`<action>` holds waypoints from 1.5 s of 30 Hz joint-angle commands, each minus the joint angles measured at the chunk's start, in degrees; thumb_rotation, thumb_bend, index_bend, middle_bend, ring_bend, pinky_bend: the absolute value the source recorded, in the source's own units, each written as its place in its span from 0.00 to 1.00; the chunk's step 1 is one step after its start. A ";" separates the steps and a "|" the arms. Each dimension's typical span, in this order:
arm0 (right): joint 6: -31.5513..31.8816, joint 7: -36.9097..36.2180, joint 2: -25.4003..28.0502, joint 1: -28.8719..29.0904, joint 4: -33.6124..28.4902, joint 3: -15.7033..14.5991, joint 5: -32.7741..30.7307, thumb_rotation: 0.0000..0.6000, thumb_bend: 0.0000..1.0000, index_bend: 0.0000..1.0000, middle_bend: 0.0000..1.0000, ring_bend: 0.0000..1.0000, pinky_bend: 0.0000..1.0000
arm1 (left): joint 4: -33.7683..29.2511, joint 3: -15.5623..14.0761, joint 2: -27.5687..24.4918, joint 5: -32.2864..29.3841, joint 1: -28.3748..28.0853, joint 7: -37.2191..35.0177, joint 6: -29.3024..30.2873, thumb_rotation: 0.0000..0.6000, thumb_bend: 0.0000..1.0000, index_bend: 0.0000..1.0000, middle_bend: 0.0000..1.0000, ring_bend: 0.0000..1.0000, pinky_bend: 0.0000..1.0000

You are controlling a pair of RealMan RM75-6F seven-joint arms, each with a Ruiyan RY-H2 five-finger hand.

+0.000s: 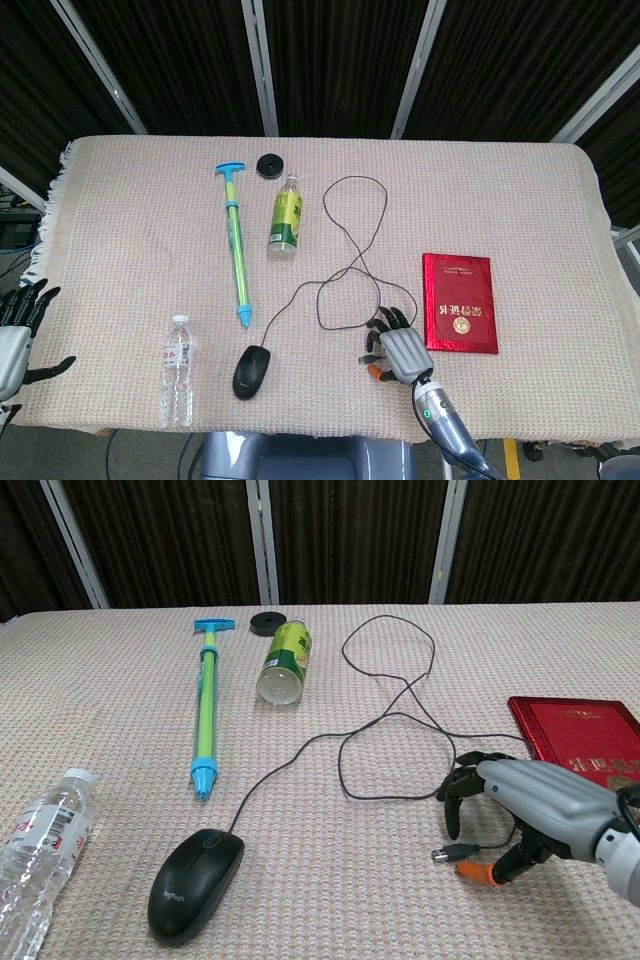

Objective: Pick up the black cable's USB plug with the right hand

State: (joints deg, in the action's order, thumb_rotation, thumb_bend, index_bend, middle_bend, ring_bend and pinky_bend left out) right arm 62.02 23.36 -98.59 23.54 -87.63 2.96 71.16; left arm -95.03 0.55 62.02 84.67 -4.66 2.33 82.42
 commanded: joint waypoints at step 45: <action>25.62 -49.76 -8.85 -8.23 2.77 8.02 11.97 1.00 0.40 0.64 0.29 0.01 0.00 | -1.58 -0.03 -0.81 -1.28 0.17 -2.37 -1.10 1.00 0.10 0.12 0.00 0.00 0.01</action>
State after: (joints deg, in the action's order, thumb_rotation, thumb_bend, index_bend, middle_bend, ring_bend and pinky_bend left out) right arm 87.38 -26.16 -107.15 15.60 -85.17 11.27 82.85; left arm -96.61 0.53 61.22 83.38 -4.50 -0.05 81.31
